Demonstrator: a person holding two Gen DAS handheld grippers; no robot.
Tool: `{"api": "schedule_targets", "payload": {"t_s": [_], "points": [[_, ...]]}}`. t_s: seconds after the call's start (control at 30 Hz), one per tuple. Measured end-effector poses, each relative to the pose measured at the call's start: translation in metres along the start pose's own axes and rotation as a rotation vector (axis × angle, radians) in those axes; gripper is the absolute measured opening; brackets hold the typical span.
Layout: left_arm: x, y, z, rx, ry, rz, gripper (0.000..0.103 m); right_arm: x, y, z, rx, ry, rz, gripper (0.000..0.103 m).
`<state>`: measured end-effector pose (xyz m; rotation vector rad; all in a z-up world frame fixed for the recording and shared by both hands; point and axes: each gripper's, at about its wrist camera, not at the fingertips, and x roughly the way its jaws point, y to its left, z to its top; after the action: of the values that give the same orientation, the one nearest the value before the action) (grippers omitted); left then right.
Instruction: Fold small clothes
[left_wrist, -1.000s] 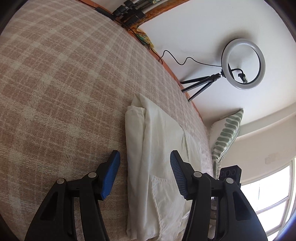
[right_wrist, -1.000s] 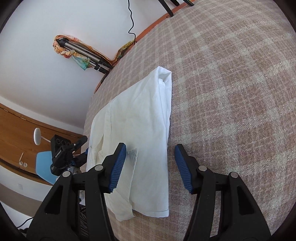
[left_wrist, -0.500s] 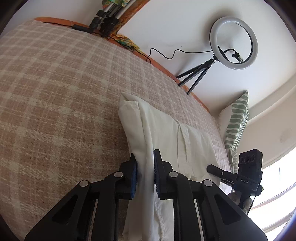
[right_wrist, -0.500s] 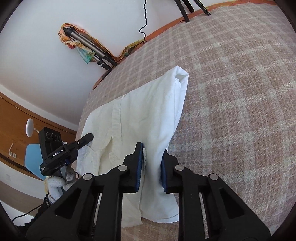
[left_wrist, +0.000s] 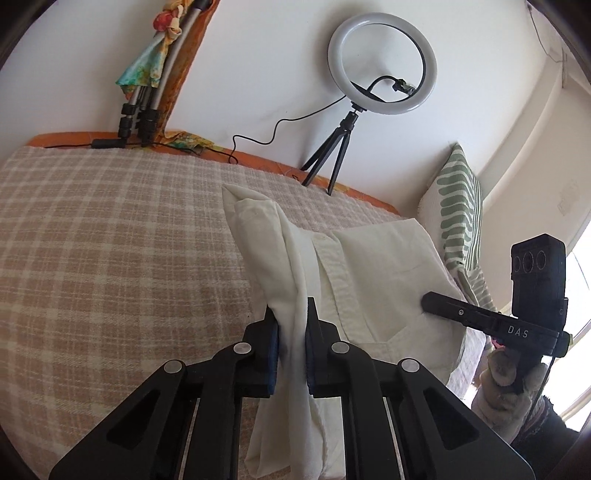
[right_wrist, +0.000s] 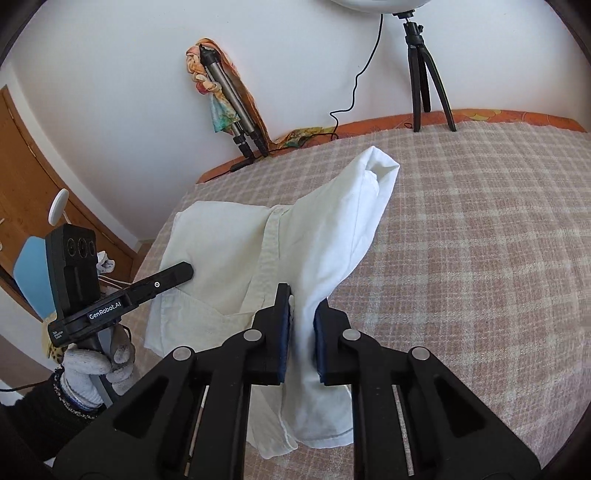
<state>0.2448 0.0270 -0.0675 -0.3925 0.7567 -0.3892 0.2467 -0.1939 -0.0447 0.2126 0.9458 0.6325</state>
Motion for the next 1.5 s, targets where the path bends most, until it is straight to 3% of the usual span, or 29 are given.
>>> {"api": "schedule_targets", "payload": {"t_s": [0.3, 0.6, 1.03, 1.5], "points": [[0.008, -0.051, 0.012, 0.112, -0.031, -0.023, 0.009, -0.033, 0.017, 0.013, -0.097, -0.057, -0.043, 0.013], [0.035, -0.082, 0.029, 0.131, -0.033, -0.074, 0.009, -0.057, -0.002, 0.028, -0.128, -0.084, -0.102, 0.013], [0.117, -0.141, 0.063, 0.155, -0.018, -0.135, 0.009, -0.085, -0.083, 0.074, -0.087, -0.126, -0.209, 0.013], [0.226, -0.177, 0.096, 0.122, -0.023, -0.125, 0.009, -0.071, -0.188, 0.134, -0.081, -0.129, -0.313, 0.012]]}}
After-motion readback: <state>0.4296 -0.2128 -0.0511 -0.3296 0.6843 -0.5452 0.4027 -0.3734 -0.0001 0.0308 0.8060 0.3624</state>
